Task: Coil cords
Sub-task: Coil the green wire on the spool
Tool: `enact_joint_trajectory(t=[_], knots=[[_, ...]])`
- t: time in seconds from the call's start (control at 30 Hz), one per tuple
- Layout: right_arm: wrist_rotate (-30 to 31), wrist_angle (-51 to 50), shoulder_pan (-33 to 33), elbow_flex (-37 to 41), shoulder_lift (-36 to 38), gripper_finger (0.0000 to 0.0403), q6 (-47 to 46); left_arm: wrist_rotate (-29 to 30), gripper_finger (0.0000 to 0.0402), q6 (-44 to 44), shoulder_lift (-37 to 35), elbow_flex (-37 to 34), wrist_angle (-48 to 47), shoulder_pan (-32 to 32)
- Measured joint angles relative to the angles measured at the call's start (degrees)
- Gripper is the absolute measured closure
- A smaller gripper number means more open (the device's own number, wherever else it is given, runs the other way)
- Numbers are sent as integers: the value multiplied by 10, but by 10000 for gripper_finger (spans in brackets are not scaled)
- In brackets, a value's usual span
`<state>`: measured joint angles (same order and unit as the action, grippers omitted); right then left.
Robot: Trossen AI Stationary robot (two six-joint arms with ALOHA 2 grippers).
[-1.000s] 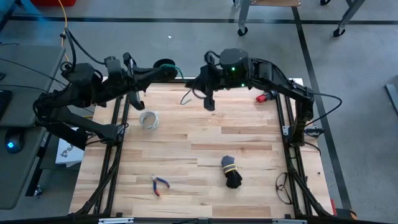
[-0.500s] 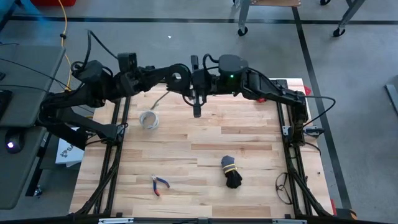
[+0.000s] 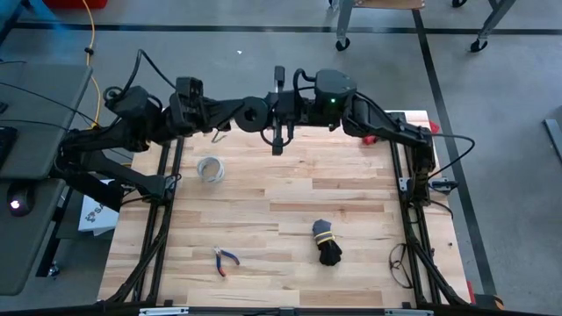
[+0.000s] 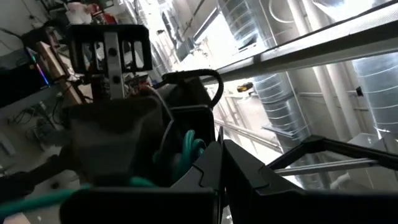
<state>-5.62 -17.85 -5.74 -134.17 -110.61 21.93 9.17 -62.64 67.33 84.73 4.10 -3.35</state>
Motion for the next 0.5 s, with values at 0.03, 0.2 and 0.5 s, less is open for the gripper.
enact_joint_trajectory(t=[0.03,0.2,0.5], knots=[[-1,1,-4,0,0,403,6,-1,401,-3,0,0,-1,-1],[-6,-3,-18,0,5,403,56,-33,401,-16,-2,0,-28,-2],[12,-69,-28,1,19,403,115,-27,401,99,-34,0,-191,0]])
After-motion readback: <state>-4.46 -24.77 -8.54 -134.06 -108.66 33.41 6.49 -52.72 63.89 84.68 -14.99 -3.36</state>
